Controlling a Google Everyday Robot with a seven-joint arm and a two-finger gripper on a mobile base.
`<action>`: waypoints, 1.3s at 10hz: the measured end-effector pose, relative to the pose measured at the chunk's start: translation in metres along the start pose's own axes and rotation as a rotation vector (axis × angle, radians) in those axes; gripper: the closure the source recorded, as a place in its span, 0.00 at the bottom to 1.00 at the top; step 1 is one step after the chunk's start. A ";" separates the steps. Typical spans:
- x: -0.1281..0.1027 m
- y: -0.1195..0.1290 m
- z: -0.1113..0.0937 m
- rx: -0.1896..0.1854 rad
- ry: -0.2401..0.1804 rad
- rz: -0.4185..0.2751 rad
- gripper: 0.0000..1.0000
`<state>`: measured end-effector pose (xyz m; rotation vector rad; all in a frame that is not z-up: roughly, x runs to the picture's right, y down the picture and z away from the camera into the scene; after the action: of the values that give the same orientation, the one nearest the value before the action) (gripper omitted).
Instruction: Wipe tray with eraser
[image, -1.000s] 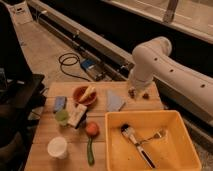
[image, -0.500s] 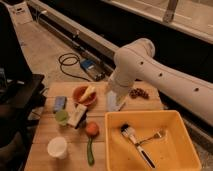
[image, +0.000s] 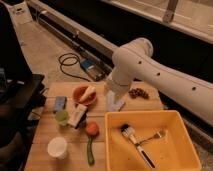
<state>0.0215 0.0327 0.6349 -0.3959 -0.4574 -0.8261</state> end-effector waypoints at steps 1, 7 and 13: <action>-0.005 -0.010 0.005 0.000 -0.003 -0.033 0.70; -0.077 -0.103 0.070 -0.011 -0.116 -0.292 0.22; -0.108 -0.106 0.123 -0.063 -0.207 -0.398 0.20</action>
<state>-0.1530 0.0949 0.6967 -0.4584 -0.7178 -1.1935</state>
